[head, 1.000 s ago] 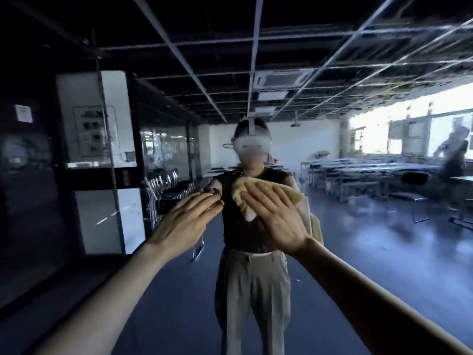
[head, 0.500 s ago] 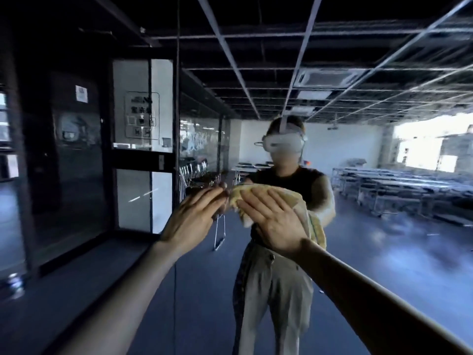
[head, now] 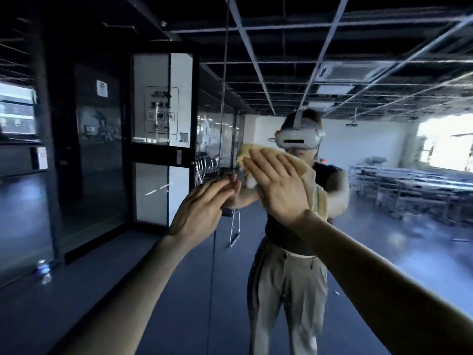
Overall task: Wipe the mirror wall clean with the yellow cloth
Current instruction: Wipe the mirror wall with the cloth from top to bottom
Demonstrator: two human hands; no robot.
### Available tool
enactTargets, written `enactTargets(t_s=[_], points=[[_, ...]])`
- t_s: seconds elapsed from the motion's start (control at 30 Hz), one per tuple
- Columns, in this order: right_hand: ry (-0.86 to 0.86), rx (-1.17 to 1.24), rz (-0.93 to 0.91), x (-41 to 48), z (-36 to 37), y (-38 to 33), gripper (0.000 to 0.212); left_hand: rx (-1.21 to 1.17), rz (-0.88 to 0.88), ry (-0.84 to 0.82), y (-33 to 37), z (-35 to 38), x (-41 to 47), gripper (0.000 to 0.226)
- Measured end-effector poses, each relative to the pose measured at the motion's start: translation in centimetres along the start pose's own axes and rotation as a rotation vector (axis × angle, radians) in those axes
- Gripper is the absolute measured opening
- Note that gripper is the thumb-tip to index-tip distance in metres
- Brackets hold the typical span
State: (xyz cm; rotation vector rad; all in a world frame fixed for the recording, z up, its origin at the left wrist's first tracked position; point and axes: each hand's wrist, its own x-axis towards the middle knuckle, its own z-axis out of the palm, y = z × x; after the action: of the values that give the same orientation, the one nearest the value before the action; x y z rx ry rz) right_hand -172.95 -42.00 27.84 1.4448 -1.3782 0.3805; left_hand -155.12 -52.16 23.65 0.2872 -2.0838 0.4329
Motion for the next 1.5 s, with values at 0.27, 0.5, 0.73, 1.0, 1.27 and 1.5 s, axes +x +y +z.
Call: enactTargets(t_s=[0.27, 0.5, 0.73, 1.0, 1.27, 1.5], points=[[-0.213, -0.052, -0.357, -1.9, 1.5, -2.1, 0.053, -0.022, 0.025, -0.046, -4.1, -0.7, -5.7, 0.039], [0.033, 0.036, 0.073, 7.5, 0.3, -2.8, 0.059, -0.073, -0.038, 0.012, -5.8, -1.0, -5.1, 0.039], [-0.167, 0.096, -0.188, -1.7, 4.0, -6.8, 0.052, -0.171, -0.066, -0.066, -5.6, 1.4, -10.0, 0.035], [-0.066, 0.568, 0.161, -5.1, 0.0, -8.7, 0.035, -0.649, -0.334, -0.140, -0.8, 1.3, -11.4, 0.031], [-0.079, 1.895, 1.213, -8.7, -4.2, -13.1, 0.026, -1.406, -0.644, 0.063, 9.5, 1.0, -7.9, 0.049], [-0.268, 1.115, 0.917, -12.7, -5.4, -8.5, 0.033, -1.263, -1.009, 0.417, 11.9, 4.3, -5.8, 0.040]])
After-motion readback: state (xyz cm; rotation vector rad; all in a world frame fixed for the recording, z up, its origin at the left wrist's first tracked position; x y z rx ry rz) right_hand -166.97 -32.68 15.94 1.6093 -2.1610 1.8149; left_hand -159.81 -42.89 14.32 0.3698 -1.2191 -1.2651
